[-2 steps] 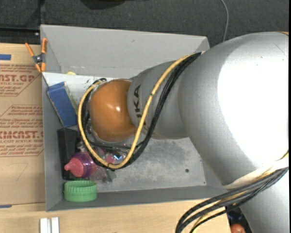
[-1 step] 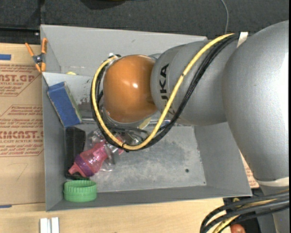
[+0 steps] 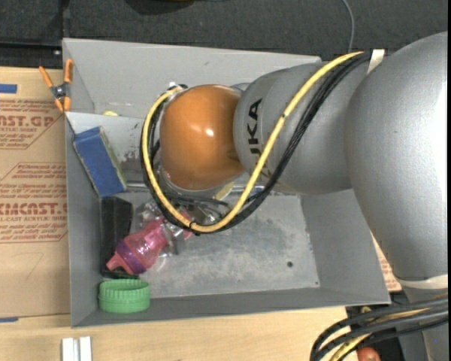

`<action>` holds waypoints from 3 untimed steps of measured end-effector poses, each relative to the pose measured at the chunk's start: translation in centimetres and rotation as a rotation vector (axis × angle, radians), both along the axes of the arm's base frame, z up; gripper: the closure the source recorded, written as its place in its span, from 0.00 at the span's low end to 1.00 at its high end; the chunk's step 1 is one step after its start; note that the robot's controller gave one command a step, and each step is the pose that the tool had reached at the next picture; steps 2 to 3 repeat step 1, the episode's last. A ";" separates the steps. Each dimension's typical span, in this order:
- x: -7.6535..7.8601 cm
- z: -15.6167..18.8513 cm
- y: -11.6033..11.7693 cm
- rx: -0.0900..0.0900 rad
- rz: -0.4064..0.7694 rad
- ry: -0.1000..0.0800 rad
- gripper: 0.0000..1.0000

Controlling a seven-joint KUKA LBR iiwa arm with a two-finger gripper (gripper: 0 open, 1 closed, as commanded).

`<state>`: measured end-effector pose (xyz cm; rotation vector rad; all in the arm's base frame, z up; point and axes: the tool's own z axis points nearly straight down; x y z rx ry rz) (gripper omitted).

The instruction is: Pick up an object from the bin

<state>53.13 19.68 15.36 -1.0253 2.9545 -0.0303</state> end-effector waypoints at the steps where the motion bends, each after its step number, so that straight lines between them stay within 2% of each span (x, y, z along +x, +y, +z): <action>1: 1.2 10.5 0.1 0.000 -0.007 0.001 1.00; 3: 1.2 10.5 0.1 0.000 -0.007 0.001 1.00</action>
Offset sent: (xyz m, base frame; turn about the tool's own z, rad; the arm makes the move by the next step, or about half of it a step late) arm -0.0006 -0.0211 0.1945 0.0377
